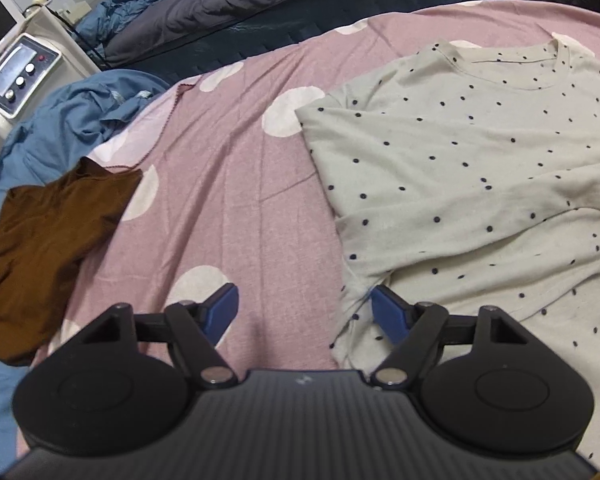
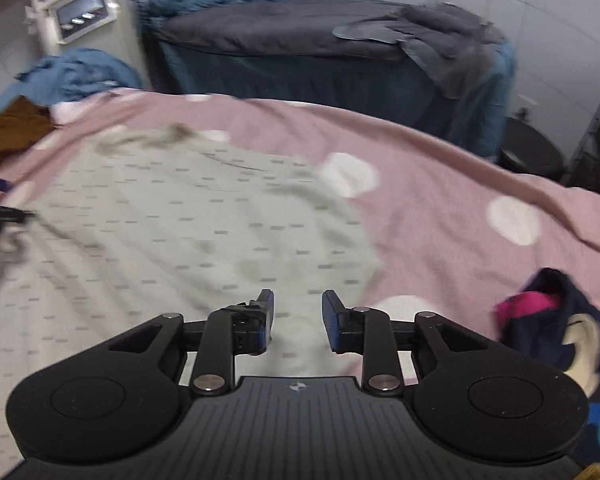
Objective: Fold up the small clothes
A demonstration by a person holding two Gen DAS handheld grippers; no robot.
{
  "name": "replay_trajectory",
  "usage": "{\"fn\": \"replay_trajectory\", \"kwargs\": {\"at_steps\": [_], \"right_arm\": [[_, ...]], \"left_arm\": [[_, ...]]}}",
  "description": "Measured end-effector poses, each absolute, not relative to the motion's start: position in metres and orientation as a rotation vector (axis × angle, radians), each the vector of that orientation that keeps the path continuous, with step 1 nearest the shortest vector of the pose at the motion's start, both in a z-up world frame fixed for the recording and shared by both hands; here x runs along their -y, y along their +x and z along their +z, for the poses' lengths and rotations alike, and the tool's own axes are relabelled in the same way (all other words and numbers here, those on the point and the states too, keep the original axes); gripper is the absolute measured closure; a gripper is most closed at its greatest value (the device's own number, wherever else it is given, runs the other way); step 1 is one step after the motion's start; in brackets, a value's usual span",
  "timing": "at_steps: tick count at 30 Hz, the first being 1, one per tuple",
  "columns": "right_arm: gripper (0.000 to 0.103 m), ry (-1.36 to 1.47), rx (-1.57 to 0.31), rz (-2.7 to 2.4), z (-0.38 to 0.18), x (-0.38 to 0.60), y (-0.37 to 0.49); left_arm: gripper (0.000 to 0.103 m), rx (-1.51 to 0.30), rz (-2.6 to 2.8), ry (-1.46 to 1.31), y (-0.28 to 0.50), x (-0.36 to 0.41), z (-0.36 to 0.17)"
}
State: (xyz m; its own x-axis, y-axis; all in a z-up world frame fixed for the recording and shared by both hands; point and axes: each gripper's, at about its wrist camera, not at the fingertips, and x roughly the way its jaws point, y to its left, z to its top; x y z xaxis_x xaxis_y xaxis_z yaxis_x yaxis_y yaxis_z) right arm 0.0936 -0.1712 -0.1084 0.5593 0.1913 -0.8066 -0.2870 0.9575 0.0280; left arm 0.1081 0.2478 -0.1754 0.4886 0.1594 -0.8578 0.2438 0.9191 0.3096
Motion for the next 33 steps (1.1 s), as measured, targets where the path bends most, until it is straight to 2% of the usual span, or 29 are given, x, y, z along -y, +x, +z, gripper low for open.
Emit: {"fn": "replay_trajectory", "kwargs": {"at_steps": [2,4,5,6,7,12,16,17,19,24,28,29,32,33], "right_arm": [[0.061,-0.078,-0.970,0.351,-0.112,0.158,0.087],[0.061,-0.085,-1.002,0.383,-0.124,0.144,0.084],[0.061,-0.100,-1.013,0.380,-0.131,0.140,0.082],[0.061,-0.105,-1.031,0.367,-0.138,0.136,0.082],[0.061,-0.096,-1.052,0.346,-0.144,0.136,0.081],[0.061,0.013,-1.077,0.216,-0.153,0.157,0.074],[0.063,0.017,-1.140,0.215,-0.165,0.167,0.064],[0.064,0.006,-1.134,0.213,-0.164,0.167,0.061],[0.061,0.021,-1.112,0.207,-0.156,0.165,0.057],[0.061,-0.005,-0.956,0.290,-0.127,0.140,0.066],[0.061,0.038,-0.960,0.332,-0.130,0.124,0.100],[0.061,0.048,-0.961,0.357,-0.132,0.119,0.108],[0.061,0.036,-0.976,0.432,-0.141,0.096,0.126],[0.061,0.029,-1.001,0.459,-0.147,0.089,0.132]], "left_arm": [[0.037,-1.058,-0.063,0.424,0.110,-0.245,-0.178],[0.049,-1.063,-0.092,0.405,0.114,-0.243,-0.182],[0.067,-1.075,-0.108,0.389,0.116,-0.241,-0.184],[0.090,-1.092,-0.126,0.365,0.118,-0.240,-0.186],[0.096,-1.105,-0.137,0.334,0.119,-0.241,-0.187],[0.097,-1.100,-0.060,0.283,0.109,-0.259,-0.185],[0.096,-1.135,0.012,0.093,0.103,-0.298,-0.189],[0.093,-1.130,0.010,0.075,0.102,-0.303,-0.189],[0.087,-1.130,0.025,0.072,0.101,-0.305,-0.184],[0.084,-1.014,0.073,-0.032,0.097,-0.304,-0.142],[0.081,-0.970,0.037,0.084,0.106,-0.271,-0.125],[0.080,-0.968,0.029,0.135,0.108,-0.260,-0.124],[0.065,-0.954,-0.031,0.147,0.112,-0.232,-0.133],[0.065,-0.971,-0.064,0.146,0.115,-0.225,-0.140]]}}
